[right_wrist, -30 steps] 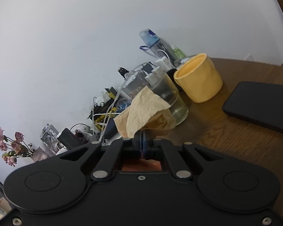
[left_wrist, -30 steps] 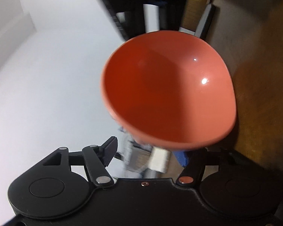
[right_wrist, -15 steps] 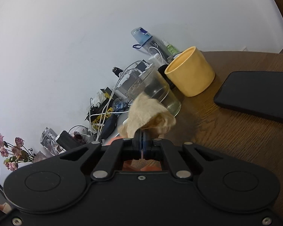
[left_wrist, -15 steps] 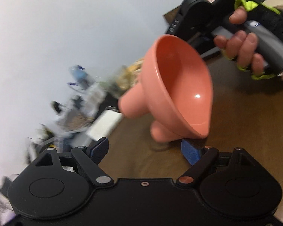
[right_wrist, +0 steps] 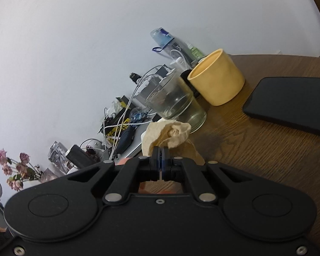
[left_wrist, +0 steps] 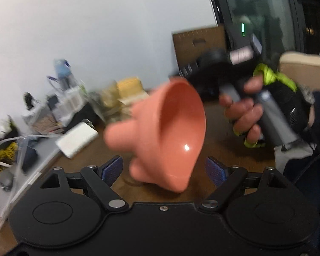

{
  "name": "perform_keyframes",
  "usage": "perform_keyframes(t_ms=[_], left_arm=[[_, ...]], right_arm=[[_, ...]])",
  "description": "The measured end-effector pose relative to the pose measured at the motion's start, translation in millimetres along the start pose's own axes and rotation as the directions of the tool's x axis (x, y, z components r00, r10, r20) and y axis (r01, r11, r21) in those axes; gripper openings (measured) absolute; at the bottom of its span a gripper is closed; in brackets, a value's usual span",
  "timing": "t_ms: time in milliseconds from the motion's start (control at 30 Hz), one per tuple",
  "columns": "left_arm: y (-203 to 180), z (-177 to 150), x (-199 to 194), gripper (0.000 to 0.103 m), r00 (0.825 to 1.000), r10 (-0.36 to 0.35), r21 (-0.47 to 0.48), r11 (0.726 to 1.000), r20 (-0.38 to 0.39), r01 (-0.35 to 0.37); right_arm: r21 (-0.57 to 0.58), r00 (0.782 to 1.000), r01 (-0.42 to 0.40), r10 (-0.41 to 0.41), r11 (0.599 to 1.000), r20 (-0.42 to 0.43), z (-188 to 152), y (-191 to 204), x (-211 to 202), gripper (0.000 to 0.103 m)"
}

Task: Clean bowl
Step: 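Lift the towel out and tilt the bowl up with the left gripper, then wipe the bowl's underside and feet with the right gripper's towel while the left gripper holds it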

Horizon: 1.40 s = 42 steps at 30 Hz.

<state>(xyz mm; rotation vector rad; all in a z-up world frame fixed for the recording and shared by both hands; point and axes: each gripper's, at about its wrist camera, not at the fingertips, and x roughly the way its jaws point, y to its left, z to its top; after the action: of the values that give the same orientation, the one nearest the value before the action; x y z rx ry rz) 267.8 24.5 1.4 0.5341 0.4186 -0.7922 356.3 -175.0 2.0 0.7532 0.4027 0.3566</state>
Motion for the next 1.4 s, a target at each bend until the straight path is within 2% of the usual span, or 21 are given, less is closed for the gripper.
perform_keyframes(t_ms=[67,100,133,167,267,433,533,600,667,733,833,900,1000,1033,1100,1133,1233,1267,1300,1367,1400], left_arm=[[3.2,-1.7,23.1,0.048,0.999,0.045,-0.028,0.999,-0.004,-0.045],[6.8,-1.2,26.0,0.030,0.998,0.060,-0.056,0.997,0.013,-0.060],[10.3,-0.6,28.9,0.021,0.997,0.076,-0.084,0.994,0.029,-0.074],[15.3,-1.6,28.4,0.017,0.995,0.083,-0.137,0.988,0.053,-0.075],[18.6,-4.5,29.0,0.016,0.994,0.084,-0.216,0.974,0.075,-0.066],[15.2,-11.9,22.0,0.014,0.972,0.215,-0.211,0.959,0.091,-0.192],[16.2,-21.9,8.3,0.013,0.931,0.357,-0.136,0.929,0.076,-0.345],[16.0,-20.7,13.9,0.013,0.904,0.421,-0.096,0.905,0.069,-0.414],[11.4,-19.6,17.7,0.013,0.839,0.540,-0.018,0.842,0.069,-0.540],[8.0,-19.9,15.3,0.013,0.792,0.606,0.034,0.792,0.074,-0.609],[-6.3,-25.4,13.9,0.013,0.708,0.695,0.177,0.686,0.124,-0.705],[-22.4,-30.1,14.3,0.013,0.669,0.719,0.290,0.610,0.187,-0.737],[-44.7,-35.9,28.5,0.013,0.609,0.743,0.446,0.462,0.278,-0.767],[-49.7,-37.0,33.0,0.014,0.593,0.748,0.475,0.422,0.298,-0.772],[-51.1,-38.9,38.7,0.014,0.569,0.760,0.490,0.383,0.315,-0.783],[-51.1,-42.0,43.3,0.014,0.549,0.768,0.505,0.348,0.329,-0.790],[-48.3,-56.5,62.2,0.016,0.476,0.797,0.567,0.211,0.372,-0.796],[-46.1,-59.1,65.9,0.017,0.469,0.800,0.574,0.198,0.373,-0.794],[-44.9,-59.4,66.5,0.018,0.473,0.800,0.573,0.205,0.369,-0.794],[-38.4,-57.5,67.8,0.018,0.494,0.802,0.567,0.245,0.337,-0.786],[-36.9,-57.4,68.2,0.018,0.499,0.799,0.567,0.252,0.335,-0.784]], right_arm=[[-0.014,1.000,-0.002,0.002,1.000,0.001,-0.8,1.8,0.0,0.002],[-0.019,1.000,-0.003,0.003,1.000,0.000,-1.0,2.2,0.4,0.002],[-0.023,1.000,-0.001,0.001,1.000,-0.001,-1.2,2.4,0.7,0.002],[-0.018,1.000,-0.002,0.001,1.000,-0.004,-0.9,1.0,1.7,0.002],[0.019,0.999,-0.015,0.016,1.000,-0.028,1.3,-5.8,6.2,0.002],[0.067,0.998,-0.040,0.042,0.997,-0.035,2.8,-13.7,9.2,0.002],[0.074,0.999,-0.046,0.047,0.996,-0.016,3.3,-16.5,7.0,0.002],[0.070,0.999,-0.034,0.036,0.997,-0.023,4.2,-17.2,7.5,0.002],[0.066,0.999,-0.028,0.030,0.997,-0.017,4.4,-17.6,6.0,0.002],[0.059,0.999,-0.031,0.032,0.998,-0.012,3.6,-17.0,4.6,0.002],[0.029,0.999,-0.037,0.037,0.999,-0.012,1.9,-12.8,3.2,0.002],[-0.015,0.999,-0.044,0.044,0.999,-0.011,-0.3,-6.6,1.4,0.002],[-0.100,0.998,-0.054,0.055,0.994,0.009,-5.2,5.7,-4.0,0.002],[-0.152,0.997,-0.066,0.070,0.986,0.022,-8.8,13.0,-7.6,0.002],[-0.230,0.996,-0.067,0.080,0.971,0.049,-14.8,23.7,-13.9,0.002],[-0.268,0.994,-0.066,0.086,0.961,0.063,-17.7,29.0,-17.1,0.002],[-0.313,0.993,-0.080,0.103,0.946,0.058,-20.9,35.3,-18.7,0.002],[-0.321,0.993,-0.086,0.109,0.943,0.054,-21.2,36.7,-18.6,0.002],[-0.328,0.992,-0.092,0.115,0.940,0.050,-21.6,37.9,-18.9,0.002],[-0.365,0.987,-0.144,0.162,0.920,0.019,-23.5,42.1,-19.5,0.002],[-0.379,0.984,-0.164,0.179,0.911,0.004,-24.3,43.9,-19.6,0.002]])
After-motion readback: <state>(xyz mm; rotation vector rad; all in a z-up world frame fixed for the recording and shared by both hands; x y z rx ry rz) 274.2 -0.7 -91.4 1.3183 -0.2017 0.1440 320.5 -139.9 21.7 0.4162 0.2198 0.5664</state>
